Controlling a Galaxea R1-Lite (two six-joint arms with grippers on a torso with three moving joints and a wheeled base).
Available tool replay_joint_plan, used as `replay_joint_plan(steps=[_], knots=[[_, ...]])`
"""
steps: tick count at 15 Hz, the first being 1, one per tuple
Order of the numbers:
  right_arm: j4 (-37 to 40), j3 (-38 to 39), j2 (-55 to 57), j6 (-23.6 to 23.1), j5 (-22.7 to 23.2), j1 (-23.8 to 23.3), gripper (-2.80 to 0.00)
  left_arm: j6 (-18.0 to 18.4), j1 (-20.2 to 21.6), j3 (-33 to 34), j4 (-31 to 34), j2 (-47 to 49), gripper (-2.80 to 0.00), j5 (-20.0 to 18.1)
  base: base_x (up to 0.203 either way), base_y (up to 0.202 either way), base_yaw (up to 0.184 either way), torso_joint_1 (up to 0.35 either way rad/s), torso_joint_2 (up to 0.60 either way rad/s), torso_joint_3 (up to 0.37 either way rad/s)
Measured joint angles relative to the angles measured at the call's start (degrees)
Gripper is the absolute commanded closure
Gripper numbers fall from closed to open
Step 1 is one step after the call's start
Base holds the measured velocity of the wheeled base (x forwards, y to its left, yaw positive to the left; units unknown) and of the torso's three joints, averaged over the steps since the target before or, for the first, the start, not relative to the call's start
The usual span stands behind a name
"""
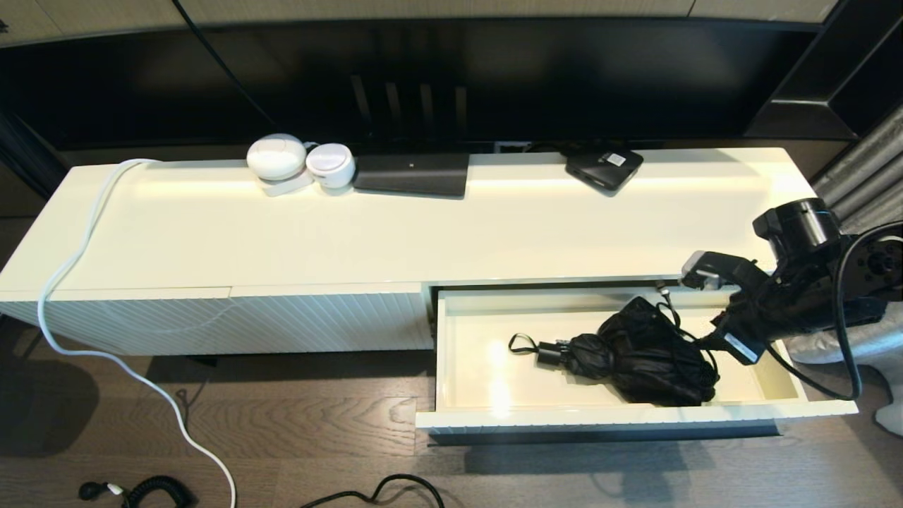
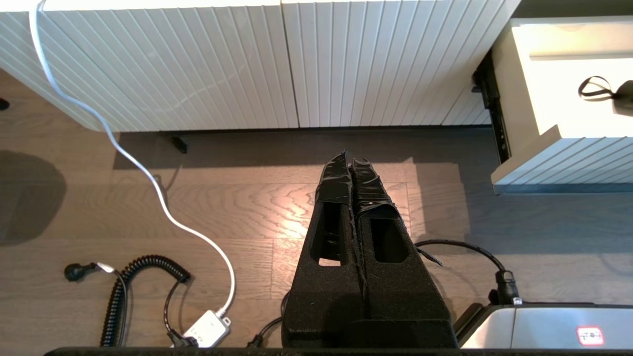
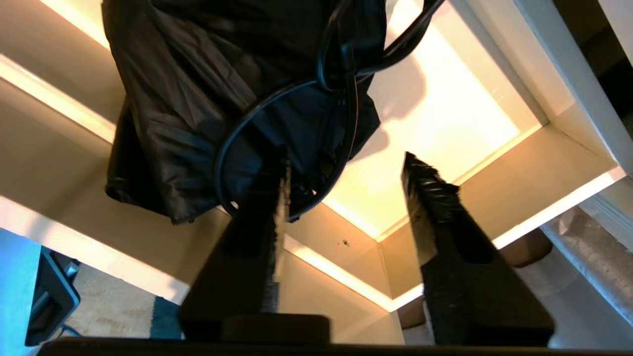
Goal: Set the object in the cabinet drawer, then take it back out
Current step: Take the data cable out of the drawer and put it on the table
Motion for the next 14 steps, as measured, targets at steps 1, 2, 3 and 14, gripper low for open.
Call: replay_joint_plan(steps=[1,2,3,14], knots=[[-0.3,0.0,0.0,0.3,0.0,0.1,-2.80,0.0,0.0,0.0,0.0,0.0,0.00,0.0,0.000,0.000,0.000,0.000,0.00,0.000],[-0.7,-0.1,0.0,0.5,0.0,0.2,-2.80,0.0,0.0,0.0,0.0,0.0,0.00,0.0,0.000,0.000,0.000,0.000,0.00,0.000],[-0.8,-0.1,0.0,0.6,0.0,0.2,-2.80,0.0,0.0,0.0,0.0,0.0,0.00,0.0,0.000,0.000,0.000,0.000,0.00,0.000],[-2.7,-3.1,5.1,7.1,-0.4,0.6,-2.80,0.0,0.0,0.0,0.0,0.0,0.00,0.0,0.000,0.000,0.000,0.000,0.00,0.000]])
